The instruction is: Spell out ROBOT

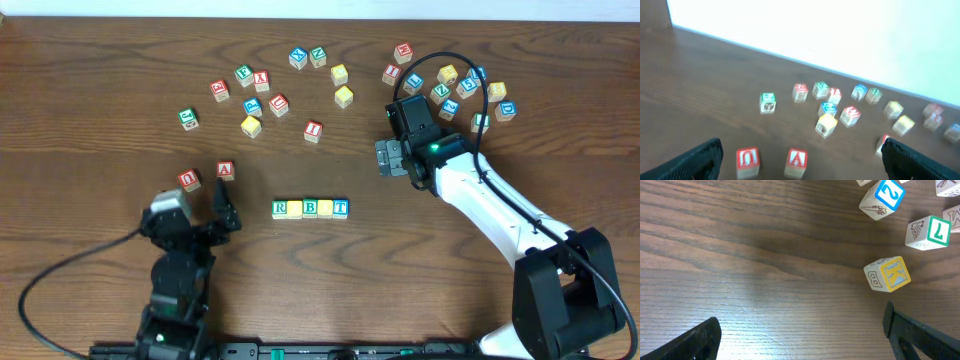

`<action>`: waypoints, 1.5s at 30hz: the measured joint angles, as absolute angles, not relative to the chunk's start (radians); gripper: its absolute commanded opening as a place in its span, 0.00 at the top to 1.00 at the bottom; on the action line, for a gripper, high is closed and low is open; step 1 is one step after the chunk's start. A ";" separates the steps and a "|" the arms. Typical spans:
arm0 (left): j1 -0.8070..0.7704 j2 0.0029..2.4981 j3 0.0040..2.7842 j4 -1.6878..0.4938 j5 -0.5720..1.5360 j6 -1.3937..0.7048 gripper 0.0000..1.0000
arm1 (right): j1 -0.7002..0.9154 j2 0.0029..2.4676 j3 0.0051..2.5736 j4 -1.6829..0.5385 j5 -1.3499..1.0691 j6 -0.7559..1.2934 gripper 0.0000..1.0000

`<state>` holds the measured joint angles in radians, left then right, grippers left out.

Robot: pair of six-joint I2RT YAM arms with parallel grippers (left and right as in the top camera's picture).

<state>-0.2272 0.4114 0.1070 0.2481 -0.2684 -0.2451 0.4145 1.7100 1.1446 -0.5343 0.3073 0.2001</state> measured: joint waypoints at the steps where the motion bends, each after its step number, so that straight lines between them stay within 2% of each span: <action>1: -0.224 0.390 0.080 0.273 -0.268 -0.248 0.00 | 0.414 1.710 1.145 -0.534 0.307 0.200 0.01; 11: -0.200 0.274 0.007 0.287 -0.268 -0.251 0.00 | 0.414 1.710 1.145 -0.537 0.307 0.200 0.01; 18: -0.178 0.112 0.006 0.025 -0.268 -0.255 0.00 | 0.414 1.710 1.147 -0.537 0.303 0.200 0.01; 22: -0.174 0.030 0.017 0.000 -0.266 -0.255 0.00 | 0.414 1.710 1.147 -0.538 0.303 0.200 0.01; 45: -0.146 0.012 0.027 -0.023 -0.221 -0.185 0.00 | 0.415 1.710 1.147 -0.538 0.303 0.200 0.01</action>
<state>-0.1455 0.0120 0.0269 -0.0231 -0.2214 -0.1852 0.4152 1.7100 1.1465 -0.5381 0.3027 0.2001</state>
